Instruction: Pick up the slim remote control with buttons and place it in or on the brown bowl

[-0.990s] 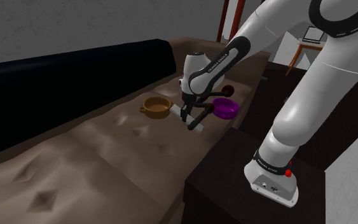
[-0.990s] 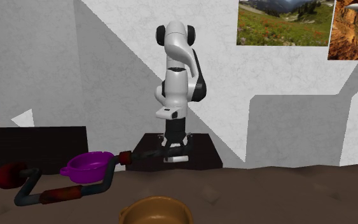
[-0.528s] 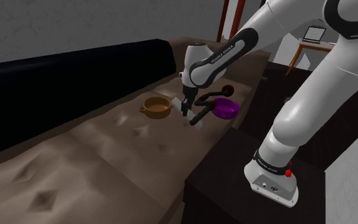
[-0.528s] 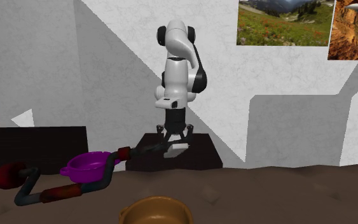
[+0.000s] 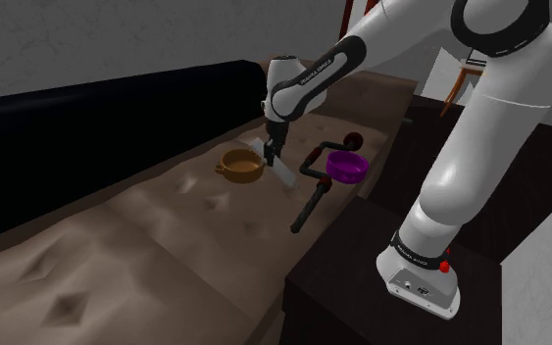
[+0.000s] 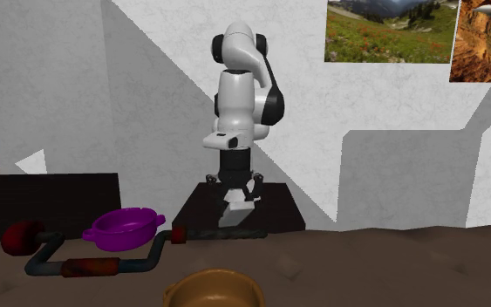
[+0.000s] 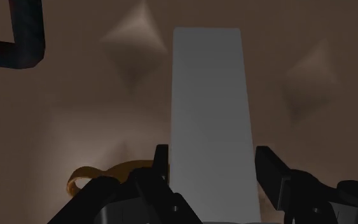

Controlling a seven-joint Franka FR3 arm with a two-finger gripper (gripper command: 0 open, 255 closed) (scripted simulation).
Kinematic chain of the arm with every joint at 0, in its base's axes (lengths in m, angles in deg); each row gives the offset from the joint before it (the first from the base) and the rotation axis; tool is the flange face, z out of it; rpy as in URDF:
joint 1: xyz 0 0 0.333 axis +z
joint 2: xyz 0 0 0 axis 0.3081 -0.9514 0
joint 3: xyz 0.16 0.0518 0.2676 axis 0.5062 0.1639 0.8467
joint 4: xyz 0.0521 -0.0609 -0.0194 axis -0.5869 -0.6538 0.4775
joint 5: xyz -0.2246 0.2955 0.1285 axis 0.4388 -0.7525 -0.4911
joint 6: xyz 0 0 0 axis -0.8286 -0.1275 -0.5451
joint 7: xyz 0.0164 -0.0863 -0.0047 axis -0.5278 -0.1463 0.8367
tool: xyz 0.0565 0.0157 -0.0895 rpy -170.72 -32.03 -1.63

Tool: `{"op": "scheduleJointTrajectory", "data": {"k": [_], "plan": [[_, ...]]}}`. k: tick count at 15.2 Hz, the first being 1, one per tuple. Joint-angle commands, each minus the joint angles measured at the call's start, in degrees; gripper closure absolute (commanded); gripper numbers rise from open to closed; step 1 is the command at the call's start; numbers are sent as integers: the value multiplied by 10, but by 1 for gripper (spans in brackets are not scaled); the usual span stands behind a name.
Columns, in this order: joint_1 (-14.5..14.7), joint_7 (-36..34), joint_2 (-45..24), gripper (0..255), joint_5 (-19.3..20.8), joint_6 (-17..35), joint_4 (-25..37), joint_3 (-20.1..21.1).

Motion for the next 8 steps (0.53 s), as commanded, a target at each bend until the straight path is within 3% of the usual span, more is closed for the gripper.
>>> {"op": "scheduleJointTrajectory", "data": {"k": [1, 8], "plan": [[-2, 2, -42, 255, 4, -16, 58, -2], [-5, 9, -182, 255, 13, -78, 260, -8]]}}
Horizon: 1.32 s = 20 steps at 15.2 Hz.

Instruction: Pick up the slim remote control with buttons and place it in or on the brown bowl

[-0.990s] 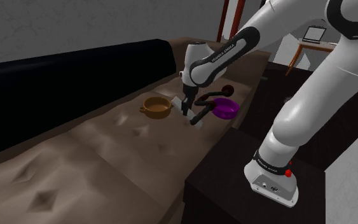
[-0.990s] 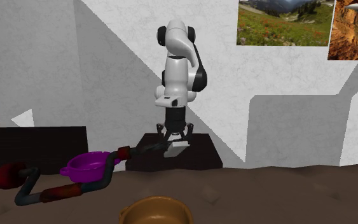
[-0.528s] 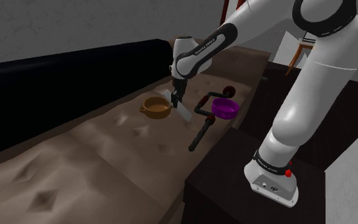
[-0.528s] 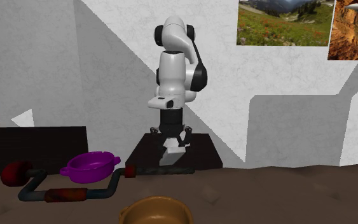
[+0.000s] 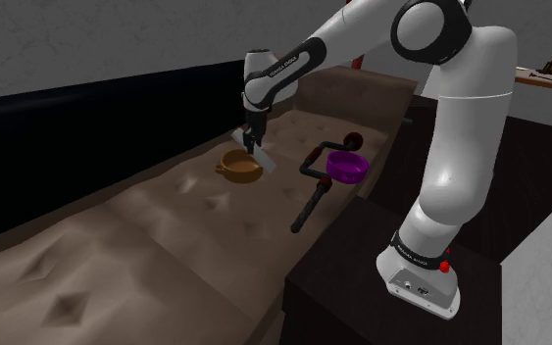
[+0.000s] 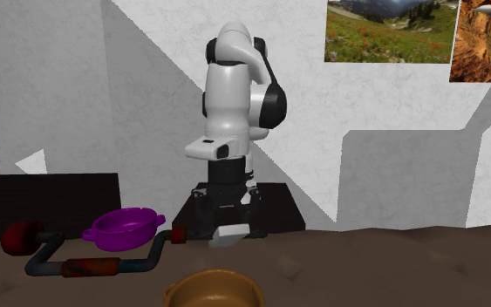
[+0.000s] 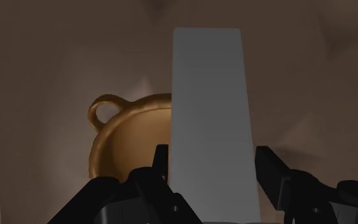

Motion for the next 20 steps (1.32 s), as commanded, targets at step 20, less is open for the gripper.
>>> {"op": "scheduleJointTrajectory", "data": {"k": [20], "plan": [[0, 9, -195, 255, 9, -4, 200, -10]]}}
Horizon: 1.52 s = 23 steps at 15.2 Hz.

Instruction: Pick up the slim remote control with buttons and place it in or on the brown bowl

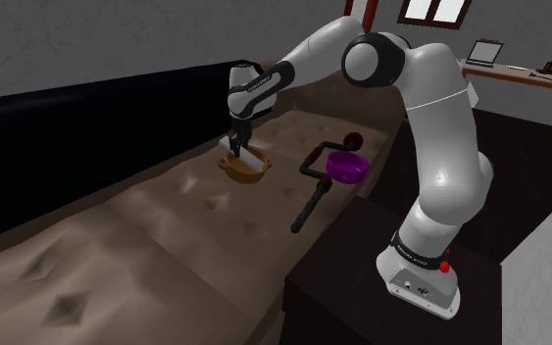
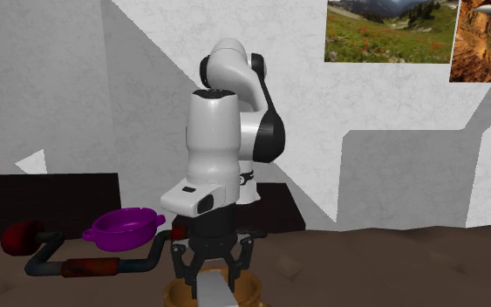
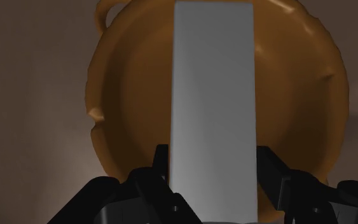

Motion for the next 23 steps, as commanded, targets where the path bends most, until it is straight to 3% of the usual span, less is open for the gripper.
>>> {"op": "scheduleJointTrajectory", "data": {"k": [1, 8, 9, 14, 18, 23], "plan": [[0, -1, -5, 255, 1, 8, -8, -1], [0, -1, -5, 255, 1, 7, -8, -1], [1, -2, -7, 0, 1, 6, -5, -1], [0, -1, -5, 0, 1, 8, -8, -1], [0, 1, 38, 0, -3, -43, 0, 2], [0, 1, 38, 0, -3, -43, 0, 2]]}}
